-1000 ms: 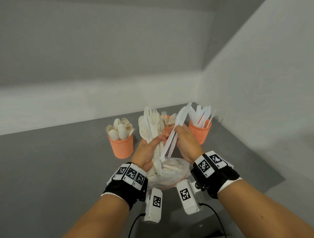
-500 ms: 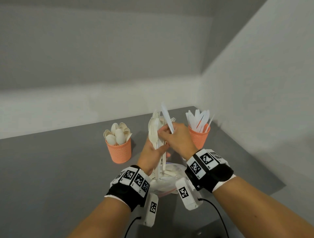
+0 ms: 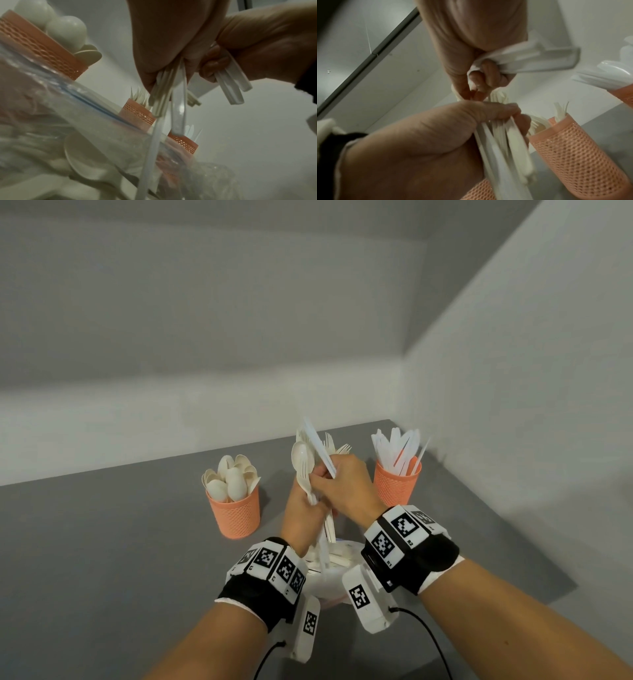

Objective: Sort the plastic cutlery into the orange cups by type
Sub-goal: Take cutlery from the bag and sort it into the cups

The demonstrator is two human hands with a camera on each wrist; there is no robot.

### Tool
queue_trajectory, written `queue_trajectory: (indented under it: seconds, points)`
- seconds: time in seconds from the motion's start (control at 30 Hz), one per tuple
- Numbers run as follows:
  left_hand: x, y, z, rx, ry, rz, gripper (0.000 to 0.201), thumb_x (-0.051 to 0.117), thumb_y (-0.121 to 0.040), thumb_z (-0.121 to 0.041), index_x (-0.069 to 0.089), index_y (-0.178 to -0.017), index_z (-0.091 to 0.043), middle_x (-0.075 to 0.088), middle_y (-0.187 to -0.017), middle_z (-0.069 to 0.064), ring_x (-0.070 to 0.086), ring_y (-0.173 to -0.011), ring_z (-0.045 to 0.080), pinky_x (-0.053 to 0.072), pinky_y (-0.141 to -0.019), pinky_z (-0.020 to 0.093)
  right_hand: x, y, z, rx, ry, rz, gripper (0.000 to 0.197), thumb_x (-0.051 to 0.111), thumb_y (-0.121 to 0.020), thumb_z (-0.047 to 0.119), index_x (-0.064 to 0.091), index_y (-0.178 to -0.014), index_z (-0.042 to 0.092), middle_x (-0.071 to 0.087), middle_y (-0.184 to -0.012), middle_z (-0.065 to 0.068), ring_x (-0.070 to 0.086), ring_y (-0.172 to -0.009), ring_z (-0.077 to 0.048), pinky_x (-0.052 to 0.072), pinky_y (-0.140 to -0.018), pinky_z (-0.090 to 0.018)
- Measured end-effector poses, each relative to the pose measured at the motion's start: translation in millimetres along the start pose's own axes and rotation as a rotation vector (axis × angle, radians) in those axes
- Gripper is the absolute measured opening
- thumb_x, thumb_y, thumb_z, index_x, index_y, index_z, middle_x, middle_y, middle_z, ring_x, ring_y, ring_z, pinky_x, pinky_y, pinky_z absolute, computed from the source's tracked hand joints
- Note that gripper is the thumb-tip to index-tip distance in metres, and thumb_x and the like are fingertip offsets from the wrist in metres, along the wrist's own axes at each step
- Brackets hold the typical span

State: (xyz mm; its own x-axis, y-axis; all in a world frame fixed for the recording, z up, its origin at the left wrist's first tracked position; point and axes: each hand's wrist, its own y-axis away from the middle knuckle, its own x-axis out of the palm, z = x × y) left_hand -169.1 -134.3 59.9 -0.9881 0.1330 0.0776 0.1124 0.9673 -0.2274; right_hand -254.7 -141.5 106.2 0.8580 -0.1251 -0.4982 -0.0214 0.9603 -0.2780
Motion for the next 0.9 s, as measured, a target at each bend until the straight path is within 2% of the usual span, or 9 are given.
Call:
queue_trajectory:
  seconds: [0.1, 0.2, 0.3, 0.4, 0.57, 0.67, 0.77, 0.83, 0.9]
  points:
    - [1.7, -3.4, 0.6, -0.009, 0.026, -0.026, 0.039, 0.053, -0.085, 0.010, 0.050, -0.113, -0.018, 0.062, -0.092, -0.001, 0.063, -0.072, -0.004, 0.051, -0.061, 0.011, -0.7, -3.6, -2.3, -0.030, -0.012, -0.052, 0.007, 0.057, -0.085, 0.010, 0.057, -0.079, 0.006, 0.055, -0.068, -0.004, 0.048, -0.057, -0.012, 0.042, -0.057, -0.022]
    - [2.4, -6.9, 4.2, -0.061, 0.055, -0.008, 0.050, 0.055, -0.084, 0.009, 0.044, -0.125, -0.017, 0.060, -0.096, 0.007, 0.060, -0.076, 0.013, 0.052, -0.059, 0.016, -10.4, -10.3, 2.4, -0.038, -0.126, -0.118, 0.012, 0.044, -0.095, 0.014, 0.046, -0.101, 0.005, 0.056, -0.075, 0.000, 0.055, -0.065, -0.012, 0.047, -0.060, -0.022]
    - [2.6, -7.9, 7.1, -0.114, 0.016, 0.023, 0.047, 0.052, -0.088, 0.005, 0.044, -0.129, -0.015, 0.059, -0.093, 0.005, 0.055, -0.066, 0.014, 0.051, -0.054, 0.018, -31.2, -25.3, 9.6, -0.043, -0.297, -0.230, 0.007, 0.036, -0.099, 0.016, 0.036, -0.103, 0.011, 0.056, -0.075, 0.003, 0.057, -0.068, -0.010, 0.051, -0.066, -0.023]
    - [-2.5, -10.3, 12.3, -0.169, 0.013, -0.002, 0.042, 0.054, -0.090, -0.004, 0.045, -0.129, -0.015, 0.062, -0.096, 0.001, 0.057, -0.068, 0.011, 0.051, -0.054, 0.017, -62.1, -49.6, 5.5, -0.078, -0.359, -0.387, 0.008, 0.033, -0.100, 0.015, 0.039, -0.105, 0.011, 0.048, -0.072, 0.004, 0.049, -0.063, -0.007, 0.045, -0.059, -0.017]
    - [-14.3, -19.8, 5.8, -0.273, 0.204, 0.030, 0.029, 0.058, -0.088, -0.008, 0.054, -0.117, -0.011, 0.060, -0.079, 0.005, 0.050, -0.048, 0.009, 0.043, -0.046, 0.019, -105.1, -86.0, -35.5, -0.093, -0.320, -0.528, 0.012, 0.032, -0.099, 0.013, 0.042, -0.104, 0.009, 0.047, -0.069, 0.004, 0.047, -0.064, -0.010, 0.044, -0.070, -0.021]
    - [-17.9, -25.4, 0.4, -0.302, 0.270, 0.059, 0.011, 0.057, -0.089, -0.014, 0.063, -0.094, -0.006, 0.056, -0.072, 0.007, 0.048, -0.046, 0.009, 0.041, -0.045, 0.019, -104.3, -101.1, -66.7, -0.051, -0.256, -0.511, 0.028, 0.031, -0.100, 0.016, 0.039, -0.124, 0.003, 0.047, -0.070, 0.005, 0.049, -0.067, -0.008, 0.042, -0.077, -0.021]
    - [-20.0, -26.2, -4.8, -0.277, 0.357, 0.102, 0.012, 0.061, -0.083, -0.020, 0.061, -0.091, -0.010, 0.056, -0.066, 0.000, 0.046, -0.042, 0.009, 0.040, -0.043, 0.019, -92.3, -106.5, -98.6, 0.055, -0.176, -0.476, 0.037, 0.033, -0.100, 0.018, 0.035, -0.134, 0.003, 0.050, -0.072, 0.006, 0.055, -0.076, -0.015, 0.045, -0.087, -0.031]
    - [-21.8, -27.3, -8.0, -0.271, 0.380, 0.128, 0.015, 0.063, -0.078, -0.021, 0.063, -0.090, -0.012, 0.057, -0.065, -0.001, 0.048, -0.042, 0.009, 0.042, -0.043, 0.019, -82.2, -108.3, -120.3, 0.171, -0.100, -0.377, 0.043, 0.036, -0.099, 0.023, 0.032, -0.137, 0.004, 0.061, -0.088, -0.001, 0.058, -0.100, -0.027, 0.041, -0.101, -0.042]
    - [-23.9, -28.0, -8.7, -0.270, 0.393, 0.145, 0.008, 0.061, -0.081, -0.017, 0.064, -0.086, -0.012, 0.059, -0.065, -0.001, 0.051, -0.045, 0.009, 0.045, -0.046, 0.020, -72.4, -104.7, -134.5, 0.267, -0.034, -0.243, 0.042, 0.041, -0.096, 0.024, 0.038, -0.133, 0.005, 0.059, -0.109, -0.009, 0.053, -0.112, -0.029, 0.037, -0.105, -0.038]
